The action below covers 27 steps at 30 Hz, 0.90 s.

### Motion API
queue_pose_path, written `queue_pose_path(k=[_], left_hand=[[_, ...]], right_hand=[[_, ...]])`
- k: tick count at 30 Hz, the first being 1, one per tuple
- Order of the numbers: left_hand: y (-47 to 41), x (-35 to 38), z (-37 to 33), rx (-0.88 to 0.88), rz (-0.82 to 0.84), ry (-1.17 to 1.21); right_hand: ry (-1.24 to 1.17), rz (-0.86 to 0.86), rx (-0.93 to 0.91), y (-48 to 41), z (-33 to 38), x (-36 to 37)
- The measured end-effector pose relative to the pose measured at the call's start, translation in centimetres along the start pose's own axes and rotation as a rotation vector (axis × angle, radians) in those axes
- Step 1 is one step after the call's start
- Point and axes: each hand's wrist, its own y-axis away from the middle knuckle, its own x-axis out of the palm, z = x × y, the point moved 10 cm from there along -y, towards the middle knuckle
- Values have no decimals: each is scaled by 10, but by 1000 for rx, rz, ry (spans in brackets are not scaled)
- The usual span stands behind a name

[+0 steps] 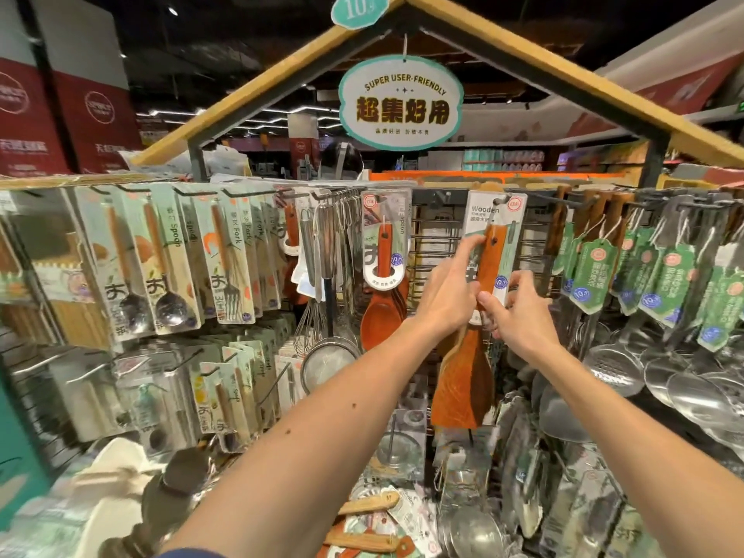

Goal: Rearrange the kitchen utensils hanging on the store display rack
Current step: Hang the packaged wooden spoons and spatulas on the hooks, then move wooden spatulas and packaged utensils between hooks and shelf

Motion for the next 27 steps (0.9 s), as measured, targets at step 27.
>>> queue_pose_path(k=[27], left_hand=[[223, -38, 166, -291, 477, -276]], right_hand=[[38, 657, -2, 200, -56, 128]])
